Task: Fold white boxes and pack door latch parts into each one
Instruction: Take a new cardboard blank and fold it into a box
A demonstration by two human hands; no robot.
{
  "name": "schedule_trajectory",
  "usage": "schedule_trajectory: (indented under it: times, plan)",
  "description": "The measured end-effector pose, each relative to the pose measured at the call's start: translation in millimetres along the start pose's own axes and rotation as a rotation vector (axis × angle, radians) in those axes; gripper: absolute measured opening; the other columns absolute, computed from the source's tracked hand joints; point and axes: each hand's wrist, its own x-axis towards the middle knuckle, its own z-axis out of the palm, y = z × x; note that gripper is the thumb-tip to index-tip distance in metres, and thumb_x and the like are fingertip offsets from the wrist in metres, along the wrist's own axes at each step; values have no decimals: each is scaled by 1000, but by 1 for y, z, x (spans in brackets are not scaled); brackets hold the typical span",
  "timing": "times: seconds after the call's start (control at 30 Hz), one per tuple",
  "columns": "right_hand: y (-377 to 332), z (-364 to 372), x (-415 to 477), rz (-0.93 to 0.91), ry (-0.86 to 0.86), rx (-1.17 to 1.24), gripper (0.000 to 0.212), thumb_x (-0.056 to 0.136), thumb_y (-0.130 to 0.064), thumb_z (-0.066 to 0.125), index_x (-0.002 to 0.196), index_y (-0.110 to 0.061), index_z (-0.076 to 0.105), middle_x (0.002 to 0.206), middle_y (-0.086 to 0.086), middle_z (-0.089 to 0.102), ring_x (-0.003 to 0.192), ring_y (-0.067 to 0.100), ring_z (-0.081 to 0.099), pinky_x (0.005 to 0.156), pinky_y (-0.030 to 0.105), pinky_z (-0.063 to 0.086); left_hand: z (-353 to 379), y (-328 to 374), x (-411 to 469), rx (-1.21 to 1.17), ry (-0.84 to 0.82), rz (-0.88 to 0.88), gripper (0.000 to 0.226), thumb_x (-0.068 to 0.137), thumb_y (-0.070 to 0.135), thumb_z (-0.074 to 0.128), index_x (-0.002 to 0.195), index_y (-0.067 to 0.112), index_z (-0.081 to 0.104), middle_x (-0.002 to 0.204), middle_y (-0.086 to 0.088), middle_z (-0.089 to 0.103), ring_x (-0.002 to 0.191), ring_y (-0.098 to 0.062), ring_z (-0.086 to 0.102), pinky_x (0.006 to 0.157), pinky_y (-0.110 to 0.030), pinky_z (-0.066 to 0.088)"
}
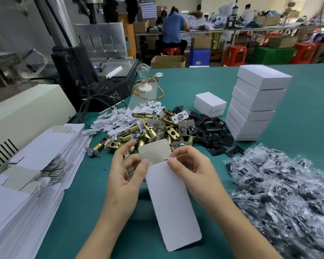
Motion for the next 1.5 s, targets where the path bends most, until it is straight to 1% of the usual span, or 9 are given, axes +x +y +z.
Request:
schedule_trajectory:
  times: [0.13, 0.3, 0.4, 0.5, 0.63, 0.8, 0.97, 1.17, 1.5]
  plan:
    - [1, 1, 1, 18, -18, 21, 23, 84, -47, 68, 98, -29, 66, 90, -7, 71, 82, 5, 62, 74, 29, 46, 0, 3, 1, -57, -13, -31, 44, 92, 27, 66, 134, 39, 63, 99, 2, 75, 87, -13, 72, 72, -24, 59]
    - [2, 1, 0, 63, -21, 76, 29, 82, -52, 68, 99, -29, 68, 94, 1, 72, 82, 7, 62, 73, 31, 47, 0, 3, 0, -120, -4, -125, 48, 86, 40, 74, 132, 39, 64, 105, 0, 78, 89, -14, 76, 72, -24, 60]
    - [2, 2, 0, 86, -25, 74, 26, 83, -50, 68, 97, -28, 68, 95, 7, 71, 78, 8, 60, 70, 32, 46, 0, 6, 1, -137, -86, -300, 22, 97, 29, 69, 112, 40, 79, 103, -1, 81, 87, -13, 78, 67, -20, 58]
    - [2, 4, -1, 114, -28, 54, 23, 83, -49, 68, 95, -30, 68, 93, 5, 72, 76, 6, 60, 68, 29, 46, -2, 4, 0, -100, -127, -367, 23, 104, 21, 60, 99, 32, 79, 93, 0, 80, 77, -12, 75, 61, -19, 55]
    - [2, 4, -1, 98, -35, 1, 17, 86, -45, 68, 93, -29, 68, 91, 2, 72, 76, 5, 60, 67, 24, 44, -5, 2, 2, -130, -125, -400, 12, 100, 16, 62, 108, 13, 70, 91, -7, 77, 71, -15, 72, 57, -24, 56]
    - [2, 3, -2, 78, -64, -64, 6, 92, -34, 71, 90, -30, 68, 81, -4, 70, 71, 2, 59, 60, 15, 43, -6, 4, 3, -173, -159, -505, 22, 102, 13, 60, 111, 19, 78, 97, -10, 80, 71, -17, 72, 57, -28, 60]
    - [0, 1, -2, 55, -72, -103, 9, 90, -37, 72, 91, -29, 68, 82, -5, 71, 72, 2, 60, 61, 16, 44, -7, 5, 4, -142, -161, -507, 25, 100, 10, 62, 113, 22, 80, 100, -13, 80, 71, -19, 74, 59, -30, 61]
    - [-4, -2, 0, 44, -123, -99, 24, 83, -50, 69, 95, -28, 68, 80, -2, 71, 70, 4, 59, 64, 28, 44, -10, 7, 4, -227, -185, -548, 43, 74, 20, 92, 114, 15, 77, 99, -15, 79, 69, -20, 75, 55, -30, 60]
    - [0, -6, 0, 75, -119, -145, 15, 88, -46, 70, 96, -32, 71, 77, -4, 71, 67, 2, 60, 60, 23, 45, -9, 7, 2, -19, -177, -341, 19, 88, 31, 75, 106, 34, 81, 98, -9, 80, 85, -21, 78, 65, -27, 62]
